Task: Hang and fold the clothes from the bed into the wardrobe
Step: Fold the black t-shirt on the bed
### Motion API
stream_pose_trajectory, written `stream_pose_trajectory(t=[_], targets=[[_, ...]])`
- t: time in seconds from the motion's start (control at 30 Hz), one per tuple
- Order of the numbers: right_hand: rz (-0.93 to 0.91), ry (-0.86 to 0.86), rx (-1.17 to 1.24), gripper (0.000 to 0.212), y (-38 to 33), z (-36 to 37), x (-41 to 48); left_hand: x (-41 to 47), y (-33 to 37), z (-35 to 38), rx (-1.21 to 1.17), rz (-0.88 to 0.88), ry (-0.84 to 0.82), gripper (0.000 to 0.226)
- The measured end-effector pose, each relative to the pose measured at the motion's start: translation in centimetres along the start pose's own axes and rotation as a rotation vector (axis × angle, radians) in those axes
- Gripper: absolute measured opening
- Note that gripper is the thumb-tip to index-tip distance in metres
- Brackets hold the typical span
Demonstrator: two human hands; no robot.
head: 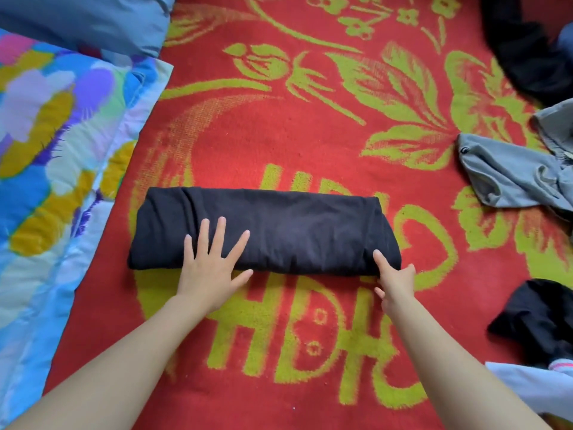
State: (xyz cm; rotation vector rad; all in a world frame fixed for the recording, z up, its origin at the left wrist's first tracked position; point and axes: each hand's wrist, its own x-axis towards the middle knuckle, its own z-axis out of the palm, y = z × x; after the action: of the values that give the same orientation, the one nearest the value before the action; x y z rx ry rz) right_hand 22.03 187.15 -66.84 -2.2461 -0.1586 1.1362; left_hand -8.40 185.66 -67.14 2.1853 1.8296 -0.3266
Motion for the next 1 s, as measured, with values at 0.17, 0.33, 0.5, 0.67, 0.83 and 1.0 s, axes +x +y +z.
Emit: stream_pose_trajectory(t=[0.17, 0.33, 0.5, 0.67, 0.83, 1.0], targets=[[0.095, 0.045, 0.215, 0.085, -0.5, 1.0, 1.4, 0.1, -2.9, 1.7, 0.09, -0.114, -0.243, 0.074], [0.145, 0.144, 0.325, 0.058, -0.4, 0.1, 3.6, 0.1, -4.6, 2.1, 0.088, -0.086, -0.312, 0.081], [0.095, 0.131, 0.346, 0.064, -0.3, -0.9, 2.4, -0.1, -5.0, 1.6, 0.041, -0.049, -0.242, 0.085], [-0.349, 0.252, 0.108, 0.058, -4.3, 0.4, -3.5, -2.3, -6.6, 2.6, 0.041, 0.065, 0.066, 0.1], [-1.042, 0.182, -0.064, 0.049, -6.2, 6.5, -13.3, -5.4, -8.1, 3.3, -0.089, -0.118, 0.14, 0.081], [-1.524, -0.181, -0.3, 0.052, -2.1, 15.4, -21.7, -6.9, -10.7, 2.8, -0.361, -0.401, 0.254, 0.069]])
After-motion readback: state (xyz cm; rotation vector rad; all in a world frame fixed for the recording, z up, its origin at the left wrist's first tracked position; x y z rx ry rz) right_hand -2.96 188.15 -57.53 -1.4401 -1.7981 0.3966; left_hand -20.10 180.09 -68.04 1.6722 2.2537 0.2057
